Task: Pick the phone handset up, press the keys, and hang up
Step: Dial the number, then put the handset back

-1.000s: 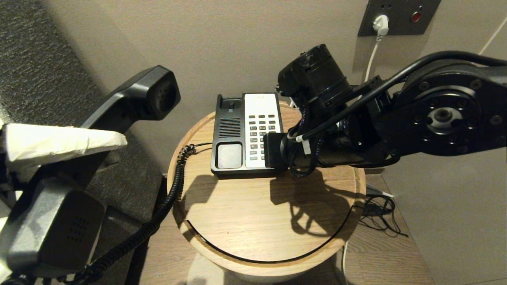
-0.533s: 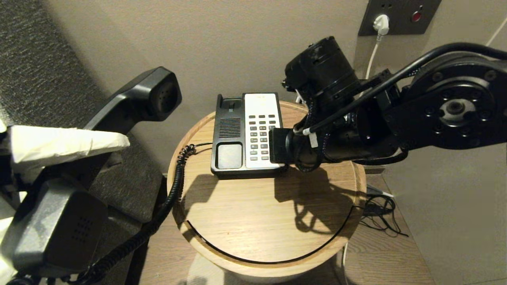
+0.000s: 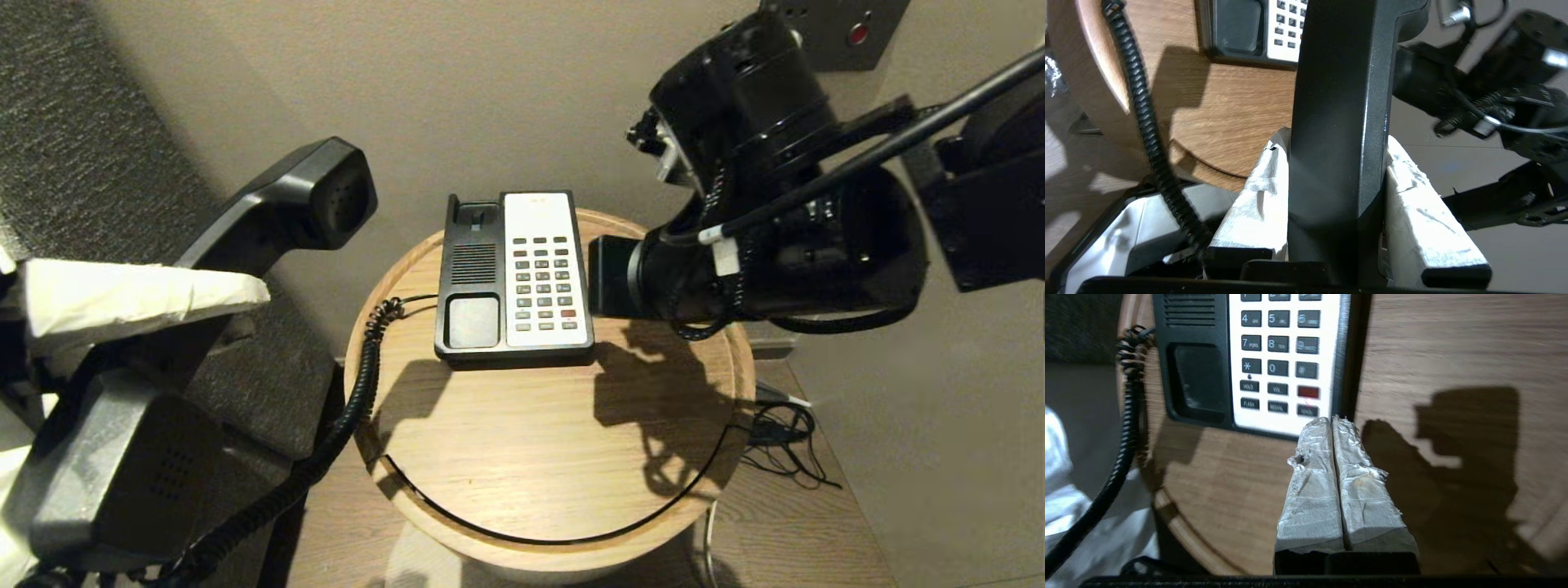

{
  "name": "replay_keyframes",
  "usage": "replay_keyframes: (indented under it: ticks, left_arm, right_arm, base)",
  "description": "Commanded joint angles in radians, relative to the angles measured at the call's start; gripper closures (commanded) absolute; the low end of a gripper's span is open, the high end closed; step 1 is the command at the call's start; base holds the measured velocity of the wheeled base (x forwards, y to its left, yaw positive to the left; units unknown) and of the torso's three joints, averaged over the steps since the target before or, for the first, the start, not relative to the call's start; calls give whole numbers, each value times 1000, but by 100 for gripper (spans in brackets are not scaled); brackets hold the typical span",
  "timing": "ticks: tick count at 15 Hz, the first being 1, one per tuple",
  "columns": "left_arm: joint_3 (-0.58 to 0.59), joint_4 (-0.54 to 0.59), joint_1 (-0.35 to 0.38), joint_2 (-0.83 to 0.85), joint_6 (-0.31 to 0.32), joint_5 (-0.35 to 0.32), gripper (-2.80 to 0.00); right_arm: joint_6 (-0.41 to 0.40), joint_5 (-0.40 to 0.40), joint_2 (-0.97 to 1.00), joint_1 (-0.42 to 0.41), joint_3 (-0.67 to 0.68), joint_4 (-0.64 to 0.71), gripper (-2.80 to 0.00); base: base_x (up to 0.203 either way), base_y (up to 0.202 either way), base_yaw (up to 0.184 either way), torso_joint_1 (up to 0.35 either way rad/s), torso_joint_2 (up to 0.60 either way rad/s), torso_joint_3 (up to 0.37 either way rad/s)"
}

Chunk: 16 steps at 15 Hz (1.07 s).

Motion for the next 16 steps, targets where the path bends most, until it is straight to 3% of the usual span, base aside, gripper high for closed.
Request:
replay_keyframes:
  ticks: [1, 4, 6, 8, 10, 14, 16]
  left_arm:
    - [-11, 5, -24, 12, 36, 2, 0]
    - [-28, 7, -28, 60, 178, 39, 0]
    - [-87, 13, -30, 136, 220, 69, 0]
    - [-155, 16, -33, 231, 279, 140, 0]
    - [-220, 17, -87, 324, 334, 265, 0]
    - [-371, 36, -191, 534, 358, 564, 0]
    - [-491, 92, -217, 624, 360, 644, 0]
  right_arm:
    - [21, -3, -155, 0, 46, 26, 0]
    - [126, -22, -351, -27, 69, 159, 0]
    - [251, -28, -456, -44, 60, 282, 0]
    - [339, -22, -552, -48, 53, 383, 0]
    - [388, -18, -637, -50, 50, 450, 0]
    - [401, 0, -714, -50, 109, 462, 0]
    - [402, 10, -745, -53, 141, 466, 0]
  base:
    - [0, 0, 0, 0, 0, 0]
    - [0, 0, 0, 0, 0, 0]
    - [0, 0, 0, 0, 0, 0]
    - [0, 0, 0, 0, 0, 0]
    - [0, 0, 0, 0, 0, 0]
    - [0, 0, 0, 0, 0, 0]
    - [0, 0, 0, 0, 0, 0]
